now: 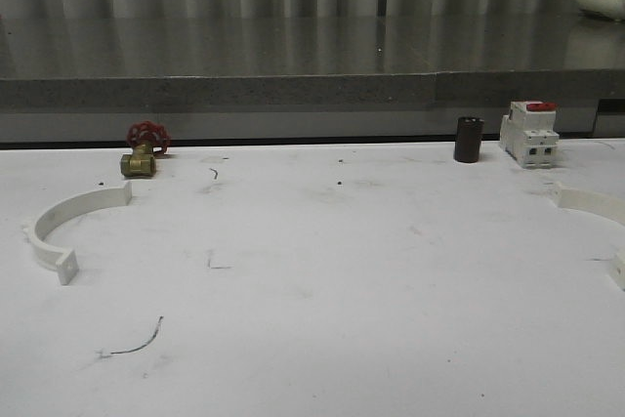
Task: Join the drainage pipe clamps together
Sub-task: 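Lower the left gripper and grasp the nearer white clamp half at its tab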
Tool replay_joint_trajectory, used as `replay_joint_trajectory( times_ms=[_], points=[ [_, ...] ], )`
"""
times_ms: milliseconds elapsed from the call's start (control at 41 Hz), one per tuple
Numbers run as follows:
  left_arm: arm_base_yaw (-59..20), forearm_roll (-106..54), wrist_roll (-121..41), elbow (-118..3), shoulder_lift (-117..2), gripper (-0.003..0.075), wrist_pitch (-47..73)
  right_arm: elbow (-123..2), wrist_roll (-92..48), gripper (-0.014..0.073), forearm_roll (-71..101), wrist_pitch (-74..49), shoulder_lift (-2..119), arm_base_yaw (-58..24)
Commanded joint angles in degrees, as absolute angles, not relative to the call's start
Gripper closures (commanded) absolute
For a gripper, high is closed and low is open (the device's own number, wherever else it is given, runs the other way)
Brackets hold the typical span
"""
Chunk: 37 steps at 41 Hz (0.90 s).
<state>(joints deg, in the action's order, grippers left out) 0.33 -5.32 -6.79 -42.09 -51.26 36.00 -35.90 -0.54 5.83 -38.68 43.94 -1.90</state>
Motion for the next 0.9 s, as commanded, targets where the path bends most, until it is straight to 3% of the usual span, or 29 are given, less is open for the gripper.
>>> replay_joint_trajectory(
  times_ms=[0,878],
  points=[
    [-0.15,-6.16,-6.65,-47.02,-56.51,0.0293,35.41,-37.92,-0.91,0.0101,5.64,-35.50,43.95,-1.62],
    [-7.12,-4.92,-1.55,-69.22,-100.99,0.0293,40.67,-37.92,-0.91,0.0101,5.64,-35.69,43.95,-1.62]
  ],
)
